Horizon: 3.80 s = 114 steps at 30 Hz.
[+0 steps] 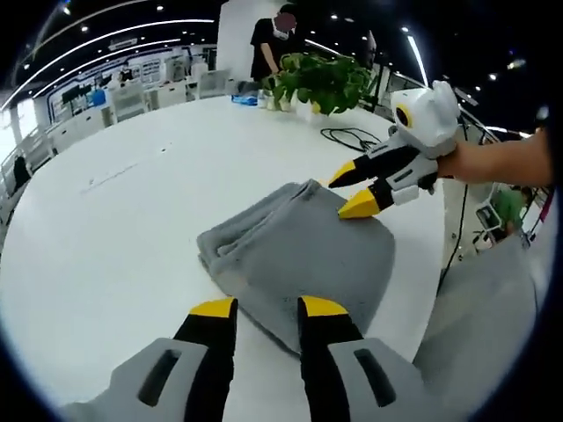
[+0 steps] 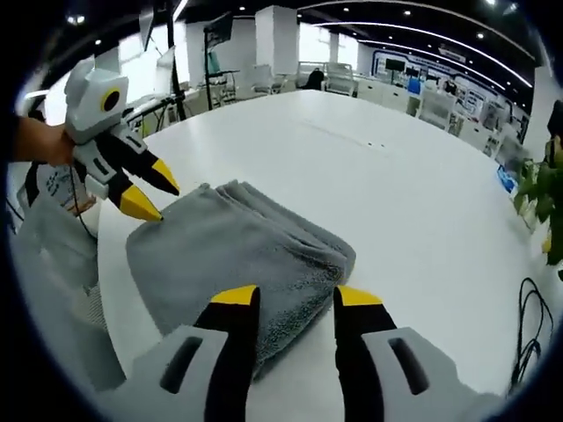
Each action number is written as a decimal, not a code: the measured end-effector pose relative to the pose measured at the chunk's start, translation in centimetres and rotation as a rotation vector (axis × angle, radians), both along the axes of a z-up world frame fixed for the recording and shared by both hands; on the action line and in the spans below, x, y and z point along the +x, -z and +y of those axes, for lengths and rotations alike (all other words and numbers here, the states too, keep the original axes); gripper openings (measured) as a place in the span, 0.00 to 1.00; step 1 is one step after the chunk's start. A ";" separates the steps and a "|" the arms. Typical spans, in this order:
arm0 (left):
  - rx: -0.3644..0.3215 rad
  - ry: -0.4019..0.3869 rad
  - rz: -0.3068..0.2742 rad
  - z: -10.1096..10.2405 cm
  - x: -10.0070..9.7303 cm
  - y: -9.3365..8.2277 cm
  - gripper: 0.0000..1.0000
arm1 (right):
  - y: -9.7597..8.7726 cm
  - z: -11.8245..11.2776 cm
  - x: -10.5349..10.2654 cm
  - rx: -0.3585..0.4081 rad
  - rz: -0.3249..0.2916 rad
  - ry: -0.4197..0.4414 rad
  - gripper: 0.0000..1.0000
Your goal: Fold the towel on the table until its edges align and the towel forms a compact rectangular stack.
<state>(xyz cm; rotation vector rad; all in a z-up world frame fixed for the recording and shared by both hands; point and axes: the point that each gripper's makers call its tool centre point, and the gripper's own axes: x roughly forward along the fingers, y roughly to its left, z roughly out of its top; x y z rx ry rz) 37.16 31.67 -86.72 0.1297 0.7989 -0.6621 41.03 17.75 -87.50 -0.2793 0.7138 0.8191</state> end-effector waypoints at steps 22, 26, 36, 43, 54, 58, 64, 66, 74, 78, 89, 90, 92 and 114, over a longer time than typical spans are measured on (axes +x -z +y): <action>0.117 0.155 0.018 -2.1 0.8 3.3 0.35 | 3.5 -0.2 -1.7 0.022 0.142 0.063 0.35; 0.108 0.152 0.021 -1.9 1.3 3.6 0.35 | 3.6 0.3 -1.6 0.001 0.125 0.056 0.33; 0.151 0.141 0.026 -1.4 4.1 3.8 0.32 | 3.4 1.4 1.2 -0.084 0.074 0.020 0.31; 0.206 0.156 0.012 -0.6 6.7 3.7 0.31 | 3.4 2.6 3.7 -0.135 0.052 0.006 0.29; 0.257 0.199 0.005 0.4 10.4 3.6 0.30 | 3.6 3.3 7.3 -0.122 0.064 0.034 0.29; 0.261 0.200 0.010 0.6 11.6 3.6 0.30 | 3.6 3.6 8.7 -0.123 0.064 0.035 0.29; 0.281 0.190 -0.011 0.6 13.4 3.6 0.26 | 3.5 4.0 10.8 -0.155 0.068 0.034 0.29; 0.284 0.181 -0.016 0.7 14.1 3.6 0.26 | 3.4 4.1 11.5 -0.169 0.061 0.031 0.29; 0.276 0.160 -0.043 1.2 16.3 3.6 0.26 | 3.3 4.2 13.6 -0.163 0.046 0.043 0.29; 0.275 0.155 -0.058 1.1 16.7 3.5 0.26 | 3.3 4.2 13.8 -0.165 0.047 0.049 0.29; 0.241 0.073 -0.075 1.8 16.7 2.8 0.31 | 2.6 3.5 13.9 -0.080 0.047 0.146 0.34; 0.233 0.058 -0.077 1.9 16.8 2.7 0.32 | 2.1 3.3 14.0 -0.049 0.028 0.170 0.35; 0.210 0.020 -0.076 2.2 16.6 2.4 0.34 | 1.4 2.9 13.6 -0.023 0.003 0.188 0.40; 0.128 -0.004 -0.179 2.4 13.0 -2.5 0.69 | -2.4 1.8 9.7 0.122 -0.066 0.197 0.85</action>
